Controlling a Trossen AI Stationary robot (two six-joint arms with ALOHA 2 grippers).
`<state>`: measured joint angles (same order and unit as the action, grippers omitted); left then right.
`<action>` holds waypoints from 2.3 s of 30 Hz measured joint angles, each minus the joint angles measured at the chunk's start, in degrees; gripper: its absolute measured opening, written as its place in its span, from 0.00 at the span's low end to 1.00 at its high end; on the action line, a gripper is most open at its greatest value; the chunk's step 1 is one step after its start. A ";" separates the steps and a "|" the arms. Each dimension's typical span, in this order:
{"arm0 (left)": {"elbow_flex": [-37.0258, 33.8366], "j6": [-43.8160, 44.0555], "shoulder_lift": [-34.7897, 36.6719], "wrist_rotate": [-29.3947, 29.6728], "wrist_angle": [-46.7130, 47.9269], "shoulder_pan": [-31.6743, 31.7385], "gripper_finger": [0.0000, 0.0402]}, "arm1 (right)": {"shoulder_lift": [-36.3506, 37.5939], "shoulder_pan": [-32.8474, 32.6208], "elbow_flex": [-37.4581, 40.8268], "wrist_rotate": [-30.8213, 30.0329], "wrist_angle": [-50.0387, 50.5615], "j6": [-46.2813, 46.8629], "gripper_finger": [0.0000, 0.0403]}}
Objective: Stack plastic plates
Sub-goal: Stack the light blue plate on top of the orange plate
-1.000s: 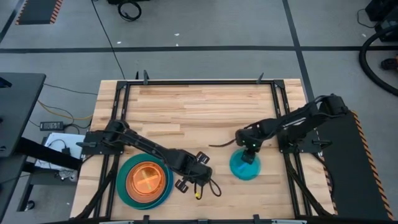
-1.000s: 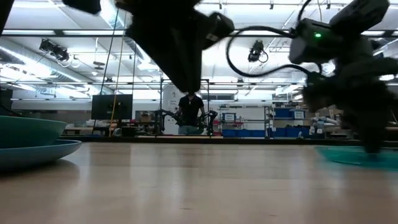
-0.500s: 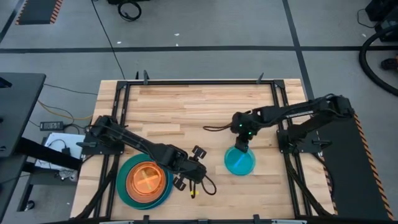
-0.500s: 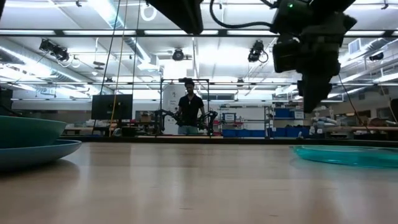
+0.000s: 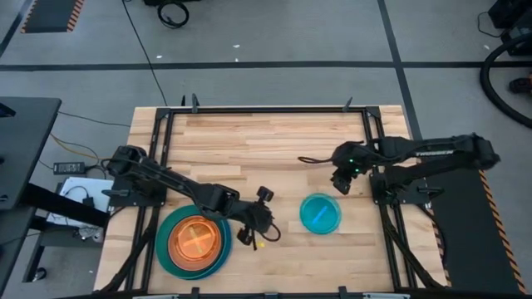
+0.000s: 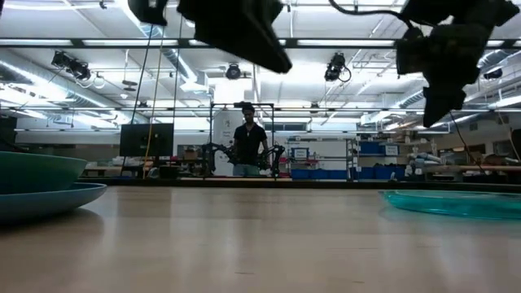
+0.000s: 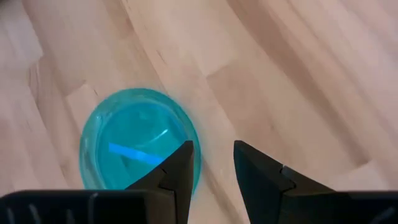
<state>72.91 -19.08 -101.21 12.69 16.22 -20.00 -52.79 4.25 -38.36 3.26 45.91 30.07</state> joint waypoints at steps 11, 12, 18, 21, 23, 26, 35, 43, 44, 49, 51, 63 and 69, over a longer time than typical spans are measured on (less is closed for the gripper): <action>-13.21 5.65 -1.87 -1.41 -35.62 4.33 0.14 | 0.79 -6.86 10.26 4.90 -3.82 14.59 0.31; -14.02 6.89 -1.97 -1.41 -36.71 4.77 0.14 | 0.23 -7.22 10.77 5.39 -4.06 15.56 0.31; -13.50 14.19 -6.26 -2.48 -43.68 7.28 0.14 | -2.22 -7.74 13.64 8.62 -5.55 20.08 0.31; -13.45 13.82 -8.50 -2.79 -44.59 7.61 0.18 | -4.33 -7.74 14.33 10.17 -8.18 21.89 0.31; -12.84 13.71 -9.68 -3.06 -45.20 7.59 0.23 | -5.72 -7.79 14.42 10.82 -9.26 22.67 0.31; -11.98 13.81 -10.82 -3.81 -46.24 7.56 0.31 | -7.69 -7.90 14.44 10.96 -11.58 23.38 0.31; -8.03 21.62 -16.13 -6.15 -42.50 6.96 0.39 | -15.52 -8.83 14.37 9.07 -21.88 23.97 0.31; -5.46 23.61 -18.13 -6.52 -35.66 4.39 0.39 | -19.16 -8.35 14.15 8.55 -28.21 18.27 0.31; -5.19 22.89 -17.83 -6.49 -33.92 3.88 0.39 | -19.17 -8.14 14.16 8.68 -28.62 17.71 0.30; -3.21 20.20 -16.89 -5.14 -30.59 1.48 0.39 | -19.44 -7.53 14.24 9.75 -30.75 16.32 0.25; -3.11 19.17 -16.85 -3.54 -29.89 0.89 0.39 | -20.19 -7.50 14.24 9.91 -32.59 16.37 0.21; -3.00 7.56 -16.89 -2.21 -30.41 0.14 0.39 | -22.33 -5.79 14.22 11.94 -37.71 10.10 0.02; -2.91 3.02 -16.87 -0.62 -32.31 0.34 0.39 | -20.84 -4.35 14.22 14.00 -38.49 10.02 0.01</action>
<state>70.00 -16.06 -118.08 12.07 -16.09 -19.66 -73.64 -0.09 -24.14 17.26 7.41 40.09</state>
